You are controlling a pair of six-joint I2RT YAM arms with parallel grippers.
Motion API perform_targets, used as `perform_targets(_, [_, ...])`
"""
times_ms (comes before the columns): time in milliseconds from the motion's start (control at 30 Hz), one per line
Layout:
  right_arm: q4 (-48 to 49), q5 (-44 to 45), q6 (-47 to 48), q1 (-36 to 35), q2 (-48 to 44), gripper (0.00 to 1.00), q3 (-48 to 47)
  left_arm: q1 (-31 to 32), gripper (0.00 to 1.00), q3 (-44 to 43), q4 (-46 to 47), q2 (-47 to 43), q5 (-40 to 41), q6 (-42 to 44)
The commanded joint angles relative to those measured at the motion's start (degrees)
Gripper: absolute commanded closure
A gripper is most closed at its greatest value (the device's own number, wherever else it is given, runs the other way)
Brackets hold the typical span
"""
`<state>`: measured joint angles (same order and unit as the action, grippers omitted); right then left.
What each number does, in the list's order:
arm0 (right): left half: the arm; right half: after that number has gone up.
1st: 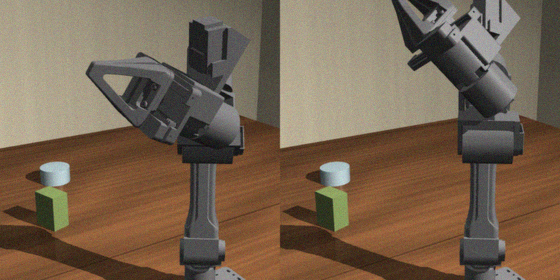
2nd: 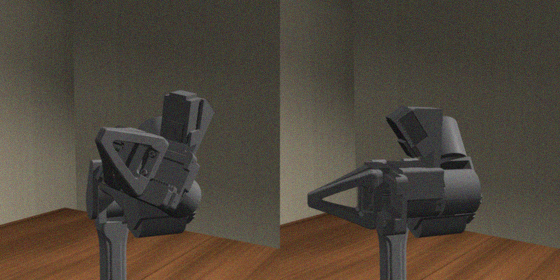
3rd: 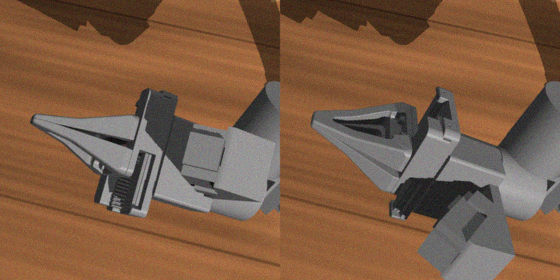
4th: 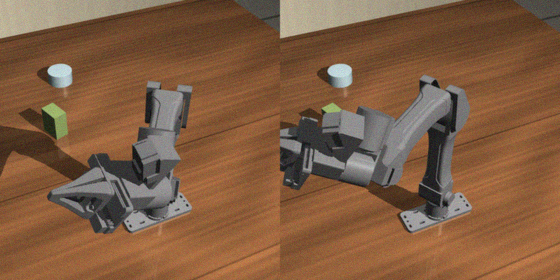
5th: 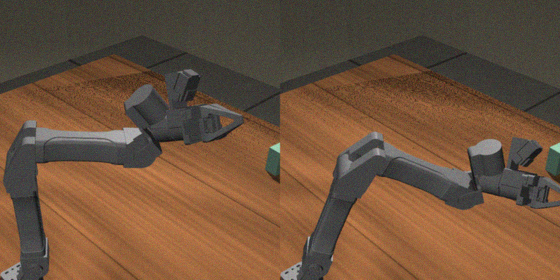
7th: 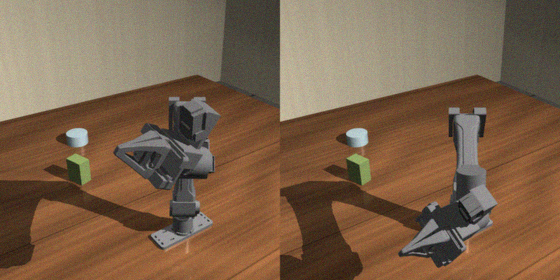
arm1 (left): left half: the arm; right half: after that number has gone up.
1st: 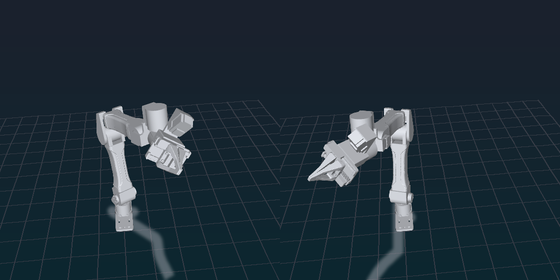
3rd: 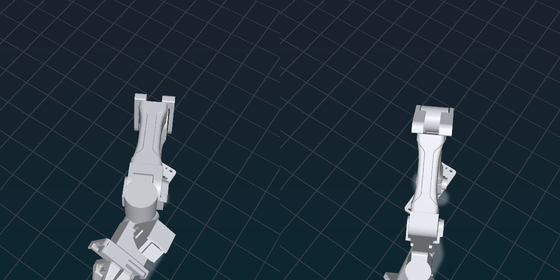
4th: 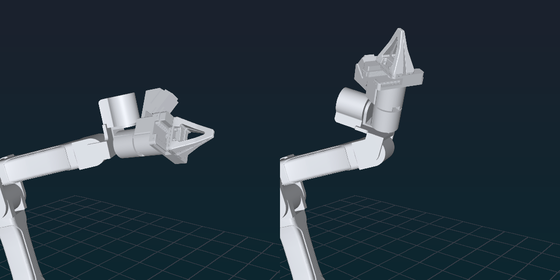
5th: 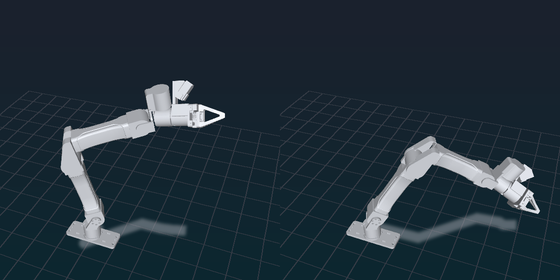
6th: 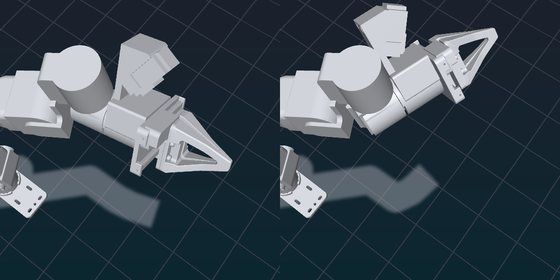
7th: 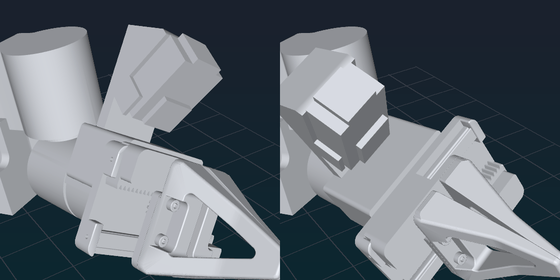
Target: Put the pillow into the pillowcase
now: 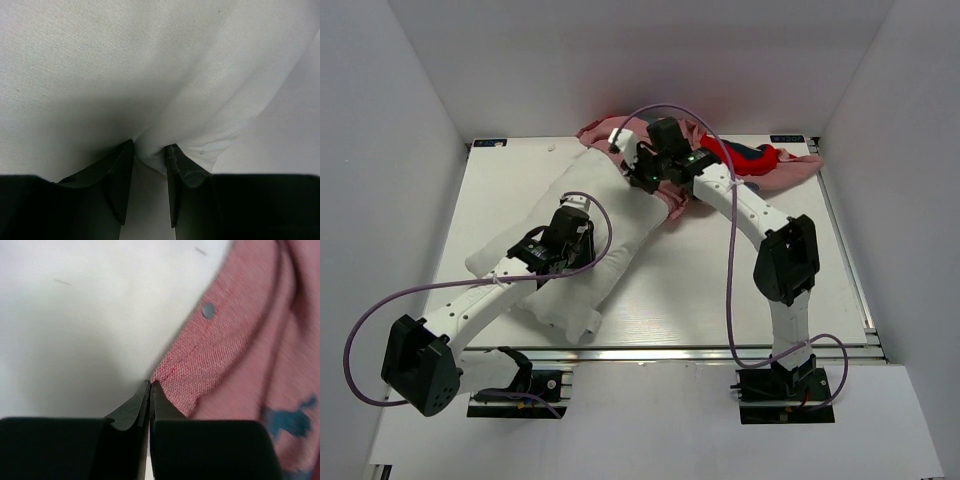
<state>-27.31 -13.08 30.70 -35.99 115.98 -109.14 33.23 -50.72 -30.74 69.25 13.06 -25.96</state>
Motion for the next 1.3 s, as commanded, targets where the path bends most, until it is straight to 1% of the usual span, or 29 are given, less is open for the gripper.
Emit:
perform_targets(0, [-5.9,-10.4,-4.8,-5.5,-3.0,1.0,-4.9,-0.1,0.58,1.0,-0.3,0.5,1.9,0.5])
perform_targets(133, [-8.3,-14.9,-9.9,-9.4,-2.8,1.0,-7.7,-0.1,0.6,1.0,1.1,-1.3,2.1,0.6])
perform_targets(267, [-7.6,-19.9,-15.0,-10.8,-3.6,1.0,-9.1,-0.2,0.61,2.0,2.8,-4.8,2.8,0.5])
perform_targets(333, [-6.5,-20.7,-17.0,-10.8,-4.4,1.0,-8.4,-0.2,0.61,2.6,3.8,-6.4,3.5,0.6])
perform_targets(433, [-5.0,-18.7,-17.4,-9.8,-5.2,1.0,-3.9,-0.1,0.61,3.4,4.8,-8.7,4.2,0.7])
perform_targets(500, [-4.6,-14.8,-17.3,-8.2,-3.7,1.0,-0.3,-0.2,0.6,3.3,4.7,-9.0,4.3,0.7])
perform_targets(533, [-4.9,-13.7,-17.5,-5.8,-2.8,1.0,0.2,-0.2,0.59,3.1,4.5,-8.8,4.3,0.7])
perform_targets(567, [-5.2,-13.2,-16.7,-4.5,-1.7,1.0,0.9,-0.2,0.53,2.7,4.1,-8.7,4.3,0.9])
perform_targets(600, [-5.6,-12.6,-15.9,-3.3,-1.6,0.87,2.1,-0.2,0.5,2.1,3.7,-8.7,4.1,1.3])
perform_targets(633, [-5.8,-12.3,-15.1,-1.1,-1.7,0.77,2.4,-0.2,0.47,1.8,3.4,-8.8,3.6,2.3])
perform_targets(667, [-6.3,-14.5,-13.7,0.2,-2.2,0.58,2.5,-0.1,0.45,1.3,3.1,-9.0,3.1,3.0])
perform_targets(700, [-7.7,-16.2,-13.2,1.4,-2.7,0.51,2.4,-0.1,0.42,0.4,2.8,-9.1,2.5,3.8])
perform_targets(733, [-8.5,-18.4,-12.7,4.1,-3.1,0.45,1.8,-0.1,0.41,-0.3,2.8,-9.6,1.7,6.2])
perform_targets(767, [-9.5,-24.6,-11.7,5.6,-4.2,0.41,1.2,0.0,0.4,-1.0,2.6,-9.7,-0.3,7.0])
perform_targets(833, [-11.4,-29.8,-10.3,9.8,-5.8,0.39,-0.1,0.5,0.38,-3.8,1.9,-9.8,-2.0,9.2])
perform_targets(867, [-11.5,-33.7,-10.2,11.1,-7.9,0.38,-0.4,1.1,0.37,-4.8,1.7,-9.8,-2.9,10.0])
perform_targets(900, [-11.5,-34.9,-10.2,12.3,-9.4,0.35,-0.5,1.8,0.37,-5.9,1.3,-9.6,-3.0,10.7])
perform_targets(933, [-11.0,-35.6,-10.7,14.6,-10.6,0.34,-0.5,3.8,0.37,-8.0,0.9,-9.2,-2.7,12.0])
perform_targets(1000, [-10.3,-35.0,-10.7,16.5,-14.9,0.32,0.9,6.6,0.36,-10.3,-0.8,-6.9,-0.4,13.1])
perform_targets(1033, [-9.6,-34.0,-10.7,18.0,-16.5,0.32,2.3,9.7,0.36,-12.0,-1.4,-5.9,0.6,14.3])
perform_targets(1067, [-7.5,-32.4,-10.6,18.9,-20.0,0.3,6.9,11.7,0.36,-12.6,-2.0,-3.1,2.0,15.0])
perform_targets(1100, [-6.0,-31.7,-10.6,19.7,-21.9,0.3,9.8,13.6,0.36,-13.1,-3.5,-1.4,5.9,15.5])
perform_targets(1133, [-4.5,-31.0,-10.5,21.1,-23.7,0.3,13.0,17.4,0.35,-13.5,-4.8,0.6,8.4,16.1])
perform_targets(1167, [-1.7,-29.9,-10.4,21.7,-27.3,0.28,19.2,19.0,0.35,-14.4,-6.2,5.3,11.1,15.9])
perform_targets(1200, [-0.8,-29.5,-10.0,22.3,-28.9,0.28,21.8,21.3,0.35,-14.8,-9.4,7.4,16.1,14.5])
perform_targets(1267, [-0.3,-28.7,-9.1,23.2,-32.3,0.26,25.6,23.1,0.35,-14.0,-10.6,10.7,20.9,13.5])
